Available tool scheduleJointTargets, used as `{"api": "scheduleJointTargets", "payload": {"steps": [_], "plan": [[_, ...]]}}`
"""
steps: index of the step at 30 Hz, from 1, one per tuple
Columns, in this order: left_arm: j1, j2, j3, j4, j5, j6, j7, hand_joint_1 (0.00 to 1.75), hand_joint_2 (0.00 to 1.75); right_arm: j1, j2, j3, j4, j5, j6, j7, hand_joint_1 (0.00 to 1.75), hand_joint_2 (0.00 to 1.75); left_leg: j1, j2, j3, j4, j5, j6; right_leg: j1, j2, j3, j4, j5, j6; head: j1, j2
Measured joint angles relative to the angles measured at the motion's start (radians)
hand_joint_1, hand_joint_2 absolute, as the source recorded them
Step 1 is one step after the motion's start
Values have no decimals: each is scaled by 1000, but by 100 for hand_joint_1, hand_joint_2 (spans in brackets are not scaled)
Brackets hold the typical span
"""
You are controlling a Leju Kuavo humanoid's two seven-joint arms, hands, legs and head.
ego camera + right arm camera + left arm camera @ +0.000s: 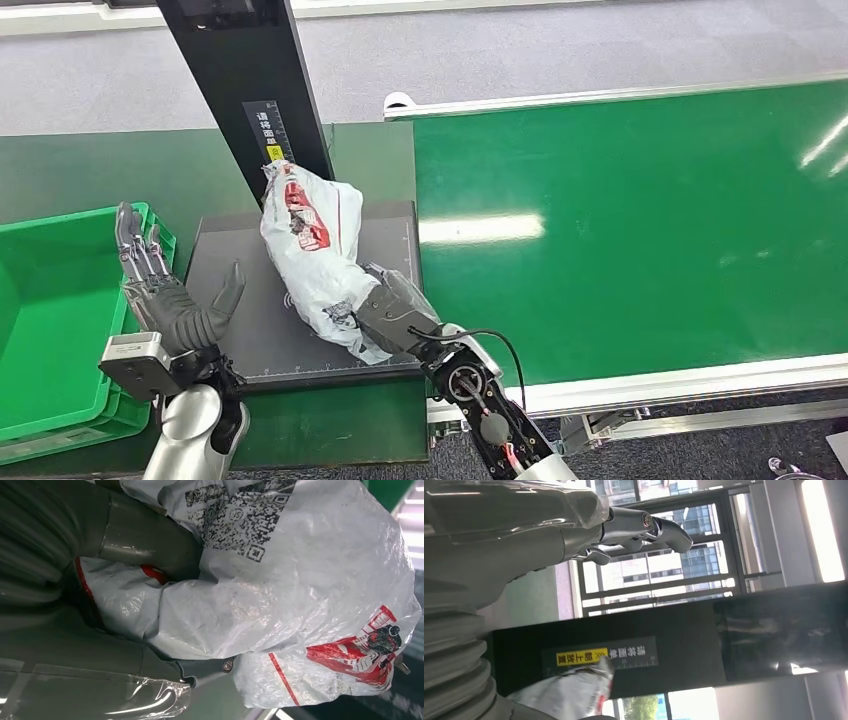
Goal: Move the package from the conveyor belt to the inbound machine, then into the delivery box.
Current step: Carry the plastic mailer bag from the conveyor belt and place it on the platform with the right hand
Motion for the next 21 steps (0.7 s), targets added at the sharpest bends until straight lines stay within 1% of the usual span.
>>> {"api": "scheduleJointTargets", "payload": {"steps": [3,8,11,15,21], "plan": [[10,-3,14,-12,1,0,-1,0,175,-20,7,23,50,0,2,-2,0,175,0,0,0,0,0,0,0,0,0,0,0,0,0,0],[28,-9,37,-29,-7,1,-1,0,175,-50,14,45,118,17,-52,40,0,175,0,-1,0,0,0,0,0,0,0,-1,0,0,0,0],[30,-10,48,-29,-9,0,-1,0,175,-66,17,51,151,18,-63,45,0,175,0,-1,0,0,0,0,0,0,0,-1,0,0,0,0],[28,-14,54,-27,-9,-3,-1,0,175,-79,23,54,179,22,-79,41,0,175,0,0,0,0,0,0,0,0,0,-1,0,0,0,0],[27,-19,54,-25,-10,-18,13,0,175,-94,30,50,179,8,-124,6,0,175,0,0,0,0,0,0,0,0,0,-1,0,0,0,0]]}}
